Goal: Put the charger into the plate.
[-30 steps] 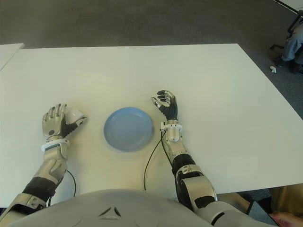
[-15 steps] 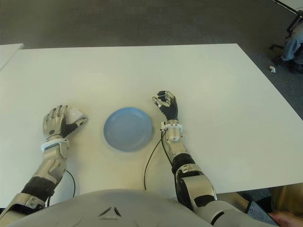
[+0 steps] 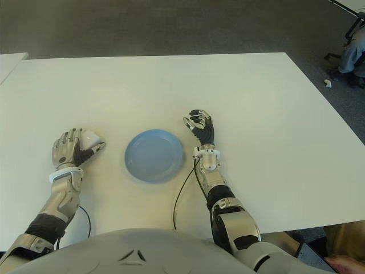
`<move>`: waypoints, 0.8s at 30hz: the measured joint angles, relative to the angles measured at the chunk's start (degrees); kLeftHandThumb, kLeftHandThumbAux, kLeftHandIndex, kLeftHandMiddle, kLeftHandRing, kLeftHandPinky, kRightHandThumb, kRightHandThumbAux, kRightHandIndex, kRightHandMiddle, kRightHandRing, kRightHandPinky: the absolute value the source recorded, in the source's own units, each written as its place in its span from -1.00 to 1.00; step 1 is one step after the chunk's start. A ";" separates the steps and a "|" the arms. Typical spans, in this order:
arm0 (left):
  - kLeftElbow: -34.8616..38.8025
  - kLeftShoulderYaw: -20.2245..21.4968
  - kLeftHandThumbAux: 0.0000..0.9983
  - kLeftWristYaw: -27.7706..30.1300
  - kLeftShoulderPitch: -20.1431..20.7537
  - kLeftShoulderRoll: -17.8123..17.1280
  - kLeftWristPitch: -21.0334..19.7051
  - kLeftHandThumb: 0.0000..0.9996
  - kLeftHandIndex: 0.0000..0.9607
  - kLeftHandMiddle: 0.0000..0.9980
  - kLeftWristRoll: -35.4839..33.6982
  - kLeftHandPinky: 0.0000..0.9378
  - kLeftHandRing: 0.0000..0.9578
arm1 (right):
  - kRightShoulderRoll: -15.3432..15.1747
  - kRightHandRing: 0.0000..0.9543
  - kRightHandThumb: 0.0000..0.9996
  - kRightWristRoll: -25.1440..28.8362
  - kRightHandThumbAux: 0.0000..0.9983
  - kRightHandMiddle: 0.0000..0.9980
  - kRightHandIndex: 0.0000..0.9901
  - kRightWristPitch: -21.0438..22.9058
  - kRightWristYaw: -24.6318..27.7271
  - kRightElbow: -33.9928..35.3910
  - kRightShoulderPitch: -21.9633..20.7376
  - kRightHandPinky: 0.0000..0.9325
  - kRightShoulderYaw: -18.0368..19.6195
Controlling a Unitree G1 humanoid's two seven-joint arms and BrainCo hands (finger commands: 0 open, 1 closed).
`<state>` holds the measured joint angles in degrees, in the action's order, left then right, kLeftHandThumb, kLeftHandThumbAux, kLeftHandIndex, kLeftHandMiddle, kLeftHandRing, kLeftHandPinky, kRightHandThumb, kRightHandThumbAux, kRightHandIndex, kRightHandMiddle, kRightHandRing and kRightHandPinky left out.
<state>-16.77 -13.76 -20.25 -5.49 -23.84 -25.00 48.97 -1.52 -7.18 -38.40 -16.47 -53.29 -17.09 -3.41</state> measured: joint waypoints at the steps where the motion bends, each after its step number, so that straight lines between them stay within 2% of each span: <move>1: 0.00 0.00 -0.55 0.05 0.01 0.01 -0.07 -0.76 -1.00 -0.90 -0.02 -1.00 -0.98 | 0.01 -0.16 -0.98 0.00 0.44 -0.18 -0.27 0.00 0.02 0.00 0.00 -0.27 0.01; 13: -0.59 -0.10 -0.55 0.17 0.20 0.08 0.13 -0.74 -0.99 -0.87 -0.07 -0.98 -0.95 | 0.10 -0.19 -0.96 0.02 0.43 -0.19 -0.28 -0.05 0.75 0.00 0.00 -0.34 0.23; 21: -1.83 -0.08 -0.53 -0.70 0.52 -0.14 2.00 -0.73 -0.98 -0.83 -0.07 -0.94 -0.91 | 0.10 -0.17 -0.97 0.00 0.43 -0.19 -0.26 -0.05 0.73 -0.04 0.00 -0.29 0.25; 22: -1.94 -0.06 -0.50 -0.95 0.53 -0.14 2.25 -0.69 -0.90 -0.67 -0.07 -0.70 -0.71 | 0.10 -0.17 -0.97 0.00 0.43 -0.19 -0.26 -0.05 0.71 -0.04 0.00 -0.29 0.25; 23: -2.18 -0.01 -0.50 -1.48 0.57 -0.13 2.68 -0.68 -0.87 -0.61 -0.08 -0.61 -0.64 | 0.10 -0.17 -0.97 0.00 0.43 -0.19 -0.26 -0.05 0.71 -0.05 0.00 -0.29 0.25; 24: -2.48 0.10 -0.46 -1.96 0.61 -0.13 2.98 -0.62 -0.76 -0.41 -0.11 -0.37 -0.42 | 0.10 -0.17 -0.97 0.00 0.43 -0.19 -0.26 -0.05 0.71 -0.05 0.00 -0.29 0.25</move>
<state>-19.26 -13.67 -22.21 -4.87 -23.97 -22.02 48.87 -1.42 -7.18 -38.45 -15.76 -53.34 -17.09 -3.16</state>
